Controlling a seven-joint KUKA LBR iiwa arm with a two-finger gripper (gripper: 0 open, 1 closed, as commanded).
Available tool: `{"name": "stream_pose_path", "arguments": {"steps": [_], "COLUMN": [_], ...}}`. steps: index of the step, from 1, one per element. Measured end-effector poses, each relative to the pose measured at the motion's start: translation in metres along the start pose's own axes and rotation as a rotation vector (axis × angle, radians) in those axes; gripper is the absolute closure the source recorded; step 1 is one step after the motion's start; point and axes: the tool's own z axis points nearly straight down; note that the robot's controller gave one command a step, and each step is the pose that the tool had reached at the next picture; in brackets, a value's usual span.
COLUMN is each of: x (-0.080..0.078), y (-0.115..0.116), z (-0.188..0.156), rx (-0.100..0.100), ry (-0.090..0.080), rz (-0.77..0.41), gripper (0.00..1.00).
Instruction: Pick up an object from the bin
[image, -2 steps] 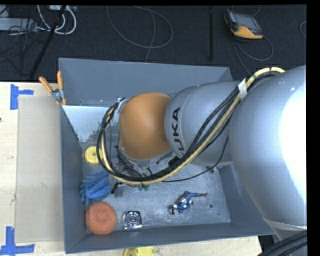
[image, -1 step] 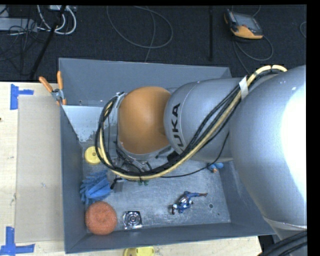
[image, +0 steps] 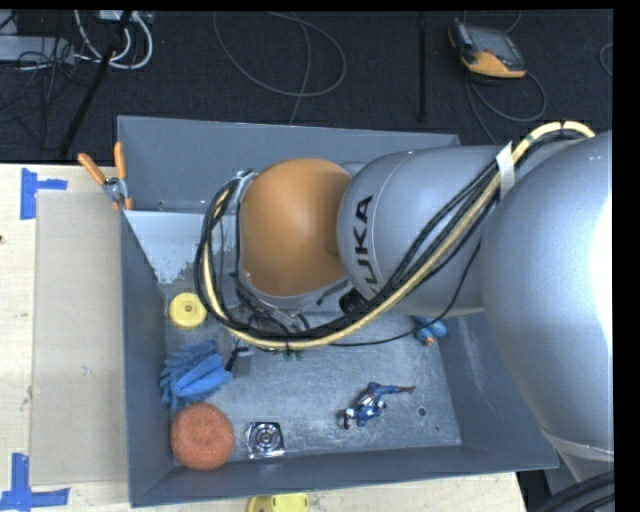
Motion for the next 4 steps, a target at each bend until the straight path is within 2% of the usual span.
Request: {"name": "stream_pose_path", "arguments": {"steps": [1, 2, 3, 4], "x": [-0.001, -0.003, -0.003, 0.023], "y": [-0.001, 0.032, 0.031, 0.027], "z": [-0.004, 0.064, 0.064, -0.146], "rx": [0.000, 0.000, 0.000, 0.001], "ry": [-0.001, 0.001, 0.001, 0.003], "rz": [-0.003, -0.257, -0.256, -0.228], "gripper": [0.00, 1.00, 1.00, 1.00]}}
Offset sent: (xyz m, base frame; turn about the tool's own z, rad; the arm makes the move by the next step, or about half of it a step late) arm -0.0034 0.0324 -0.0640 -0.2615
